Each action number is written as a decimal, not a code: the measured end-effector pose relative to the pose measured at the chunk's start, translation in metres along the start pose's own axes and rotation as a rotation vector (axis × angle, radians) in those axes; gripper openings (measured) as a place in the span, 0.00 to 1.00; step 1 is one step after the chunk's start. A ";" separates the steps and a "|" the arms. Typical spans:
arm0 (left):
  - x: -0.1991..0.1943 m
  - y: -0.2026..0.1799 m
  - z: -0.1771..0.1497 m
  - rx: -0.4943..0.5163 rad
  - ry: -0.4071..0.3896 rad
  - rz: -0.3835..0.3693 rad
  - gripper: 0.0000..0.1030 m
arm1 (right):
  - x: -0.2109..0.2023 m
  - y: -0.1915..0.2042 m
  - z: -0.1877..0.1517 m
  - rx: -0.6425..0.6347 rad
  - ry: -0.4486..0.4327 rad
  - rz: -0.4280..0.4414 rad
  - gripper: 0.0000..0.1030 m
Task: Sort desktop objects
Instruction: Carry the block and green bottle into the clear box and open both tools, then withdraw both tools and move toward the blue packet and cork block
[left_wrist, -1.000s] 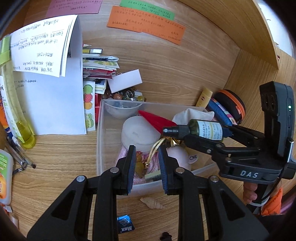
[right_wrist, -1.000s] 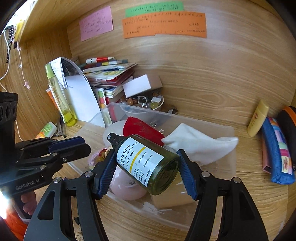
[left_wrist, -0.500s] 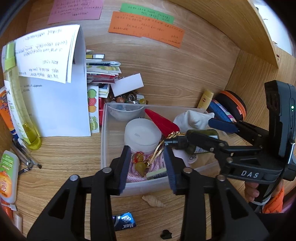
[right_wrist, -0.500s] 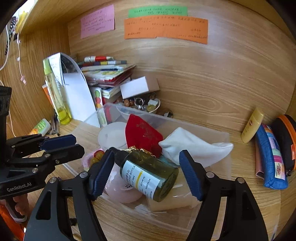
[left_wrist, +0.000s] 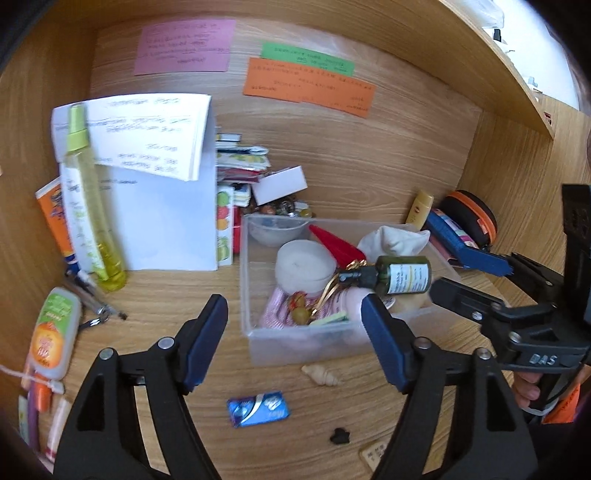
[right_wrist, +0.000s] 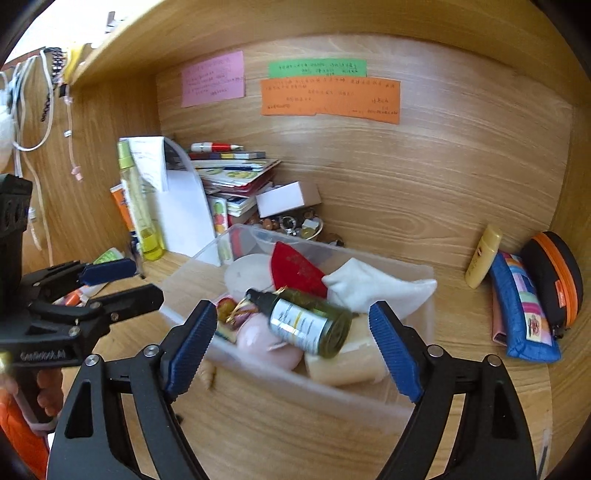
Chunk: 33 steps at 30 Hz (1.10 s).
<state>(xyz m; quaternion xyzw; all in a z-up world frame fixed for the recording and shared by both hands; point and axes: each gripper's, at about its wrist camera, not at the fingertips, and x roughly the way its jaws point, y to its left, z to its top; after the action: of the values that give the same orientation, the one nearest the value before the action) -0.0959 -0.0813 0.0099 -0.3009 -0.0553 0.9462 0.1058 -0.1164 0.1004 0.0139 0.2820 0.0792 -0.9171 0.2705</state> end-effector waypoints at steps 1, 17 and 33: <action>-0.002 0.002 -0.003 -0.006 0.003 0.007 0.73 | -0.004 0.002 -0.003 -0.001 -0.001 0.006 0.80; -0.018 0.010 -0.070 -0.054 0.097 0.156 0.87 | -0.018 0.046 -0.088 -0.003 0.121 0.165 0.80; -0.009 0.020 -0.086 -0.072 0.149 0.202 0.87 | -0.003 0.086 -0.127 -0.100 0.213 0.204 0.38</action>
<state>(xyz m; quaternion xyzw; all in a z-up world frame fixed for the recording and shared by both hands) -0.0416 -0.0993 -0.0582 -0.3780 -0.0504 0.9244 0.0028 -0.0075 0.0668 -0.0889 0.3705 0.1239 -0.8446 0.3660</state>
